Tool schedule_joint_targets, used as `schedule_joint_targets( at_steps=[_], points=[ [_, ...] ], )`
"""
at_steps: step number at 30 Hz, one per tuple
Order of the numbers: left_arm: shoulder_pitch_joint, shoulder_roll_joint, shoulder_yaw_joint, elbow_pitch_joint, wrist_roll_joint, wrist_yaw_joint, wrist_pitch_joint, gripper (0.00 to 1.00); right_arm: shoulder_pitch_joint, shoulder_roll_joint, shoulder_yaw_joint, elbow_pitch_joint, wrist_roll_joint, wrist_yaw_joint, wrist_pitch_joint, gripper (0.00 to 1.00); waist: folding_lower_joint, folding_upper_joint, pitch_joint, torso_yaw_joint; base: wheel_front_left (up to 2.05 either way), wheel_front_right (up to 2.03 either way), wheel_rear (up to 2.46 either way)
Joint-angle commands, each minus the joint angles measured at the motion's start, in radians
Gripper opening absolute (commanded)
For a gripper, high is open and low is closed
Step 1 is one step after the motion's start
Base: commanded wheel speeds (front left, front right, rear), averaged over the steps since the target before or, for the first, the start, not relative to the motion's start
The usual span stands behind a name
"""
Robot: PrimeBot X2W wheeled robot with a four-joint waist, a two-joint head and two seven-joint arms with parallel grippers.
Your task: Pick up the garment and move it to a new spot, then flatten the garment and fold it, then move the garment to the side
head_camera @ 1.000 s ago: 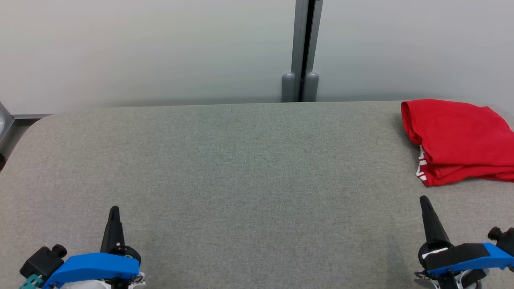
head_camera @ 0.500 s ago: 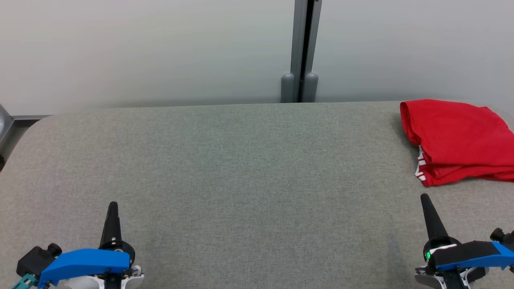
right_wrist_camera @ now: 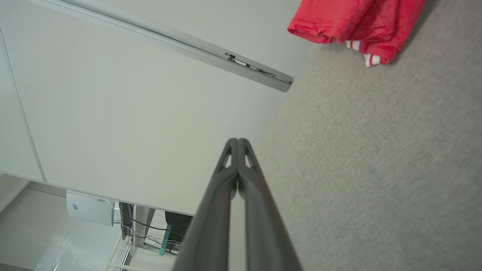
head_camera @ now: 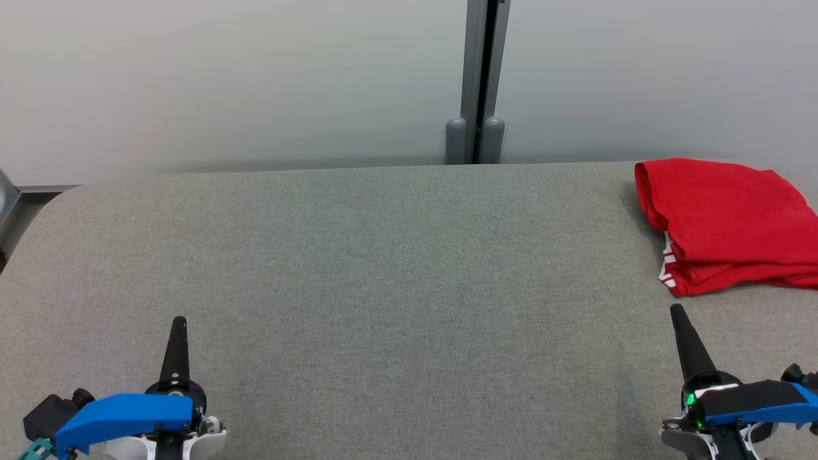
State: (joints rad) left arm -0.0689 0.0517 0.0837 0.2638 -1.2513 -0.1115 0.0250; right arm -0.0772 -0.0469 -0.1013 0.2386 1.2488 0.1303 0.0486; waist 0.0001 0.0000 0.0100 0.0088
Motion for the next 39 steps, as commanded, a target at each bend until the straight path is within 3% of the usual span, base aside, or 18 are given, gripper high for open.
schedule_joint_targets(
  at_steps=[1,39],
  points=[
    [-0.024,0.000,0.005,-0.009,-0.020,-0.007,0.004,0.00,-0.021,-0.005,-0.003,-0.005,0.024,0.001,0.005,0.00,0.0000,0.0000,0.000,0.000,0.00,0.00,0.00],
    [-0.042,-0.002,0.028,-0.019,-0.314,-0.021,0.080,0.00,-0.034,-0.005,-0.013,0.006,0.318,0.001,0.060,0.00,-0.0001,0.0000,-0.006,-0.007,0.00,0.00,0.00]
  ],
)
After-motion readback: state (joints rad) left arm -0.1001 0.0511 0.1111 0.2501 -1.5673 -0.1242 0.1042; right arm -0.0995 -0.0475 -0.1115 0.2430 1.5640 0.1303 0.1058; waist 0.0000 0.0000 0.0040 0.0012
